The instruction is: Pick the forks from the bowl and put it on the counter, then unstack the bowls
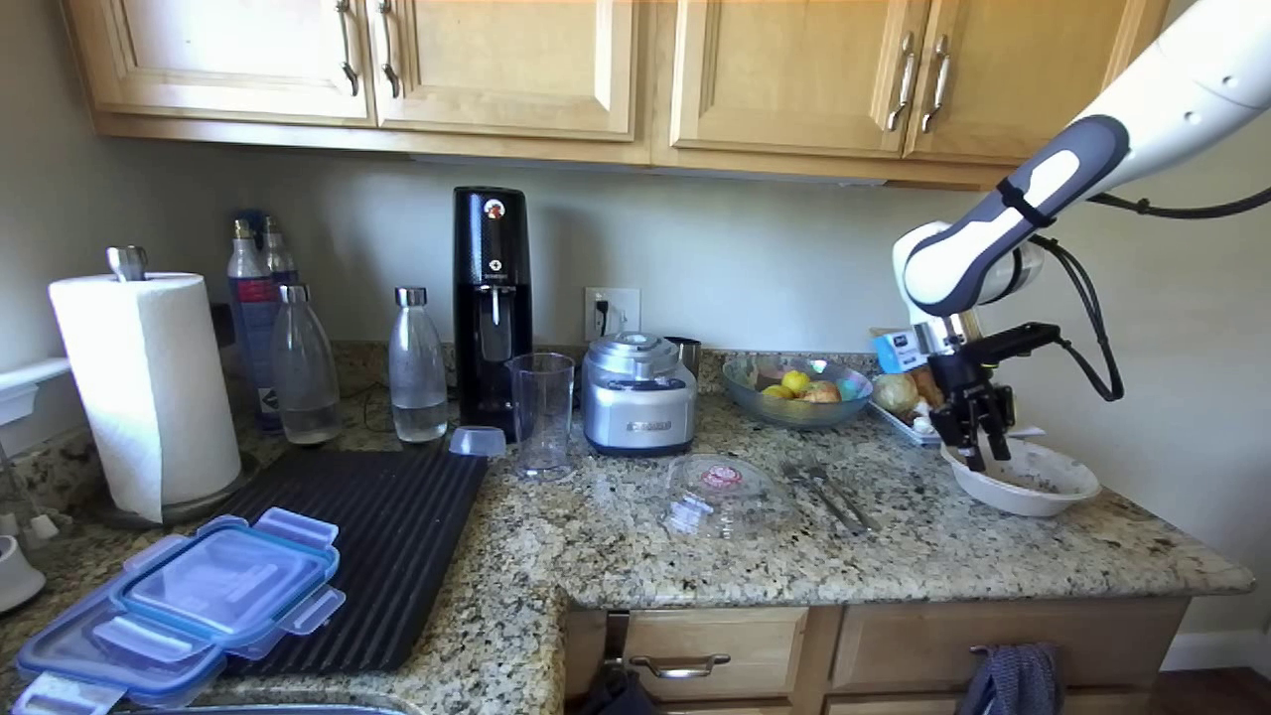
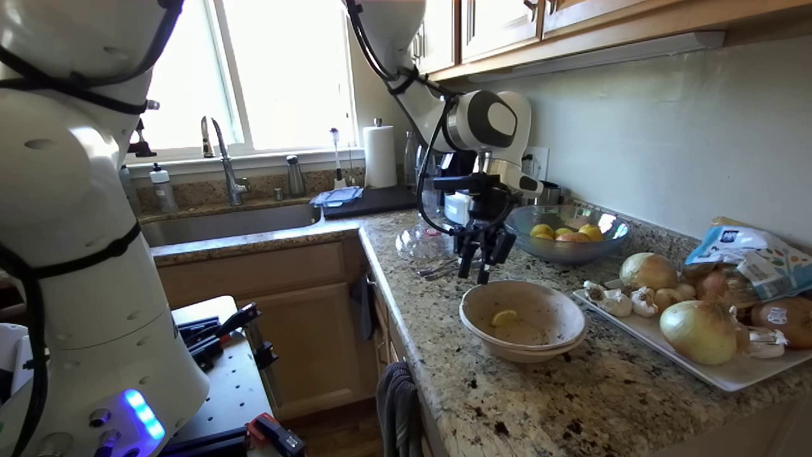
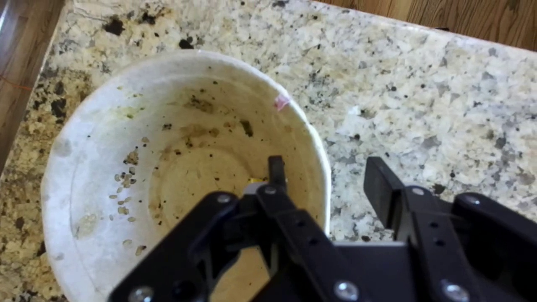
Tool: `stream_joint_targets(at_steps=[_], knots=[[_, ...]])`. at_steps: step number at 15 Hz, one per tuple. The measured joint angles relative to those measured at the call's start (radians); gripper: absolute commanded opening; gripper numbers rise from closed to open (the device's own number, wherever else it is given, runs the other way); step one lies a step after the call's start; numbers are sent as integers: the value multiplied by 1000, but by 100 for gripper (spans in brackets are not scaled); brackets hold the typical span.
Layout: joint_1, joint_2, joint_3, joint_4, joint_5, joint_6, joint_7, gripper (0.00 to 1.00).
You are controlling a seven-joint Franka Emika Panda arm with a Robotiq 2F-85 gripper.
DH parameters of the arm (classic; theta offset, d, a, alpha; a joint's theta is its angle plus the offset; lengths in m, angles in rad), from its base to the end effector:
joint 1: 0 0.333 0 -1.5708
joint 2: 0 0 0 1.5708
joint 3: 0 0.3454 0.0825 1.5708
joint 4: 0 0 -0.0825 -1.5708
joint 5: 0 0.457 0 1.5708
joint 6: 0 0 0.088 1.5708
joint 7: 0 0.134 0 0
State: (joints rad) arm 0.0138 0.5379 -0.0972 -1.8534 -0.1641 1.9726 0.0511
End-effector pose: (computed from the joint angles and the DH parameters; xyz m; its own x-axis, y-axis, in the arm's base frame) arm 0.6437 -0.0685 0.1542 0.9128 -0.0704 -0.4022 0.0041 -0.9834 0.1813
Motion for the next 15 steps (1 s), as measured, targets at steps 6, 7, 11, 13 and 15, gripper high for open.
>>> stream_joint_targets(at_steps=[6, 7, 11, 13, 15], knots=[[-5, 23, 1, -1, 3, -8, 0, 29], [-6, 27, 1, -1, 4, -8, 0, 23], [-13, 31, 1, -1, 9, -10, 0, 21], [-15, 31, 1, -1, 10, -11, 0, 19], [-16, 31, 1, -1, 15, -12, 0, 20]])
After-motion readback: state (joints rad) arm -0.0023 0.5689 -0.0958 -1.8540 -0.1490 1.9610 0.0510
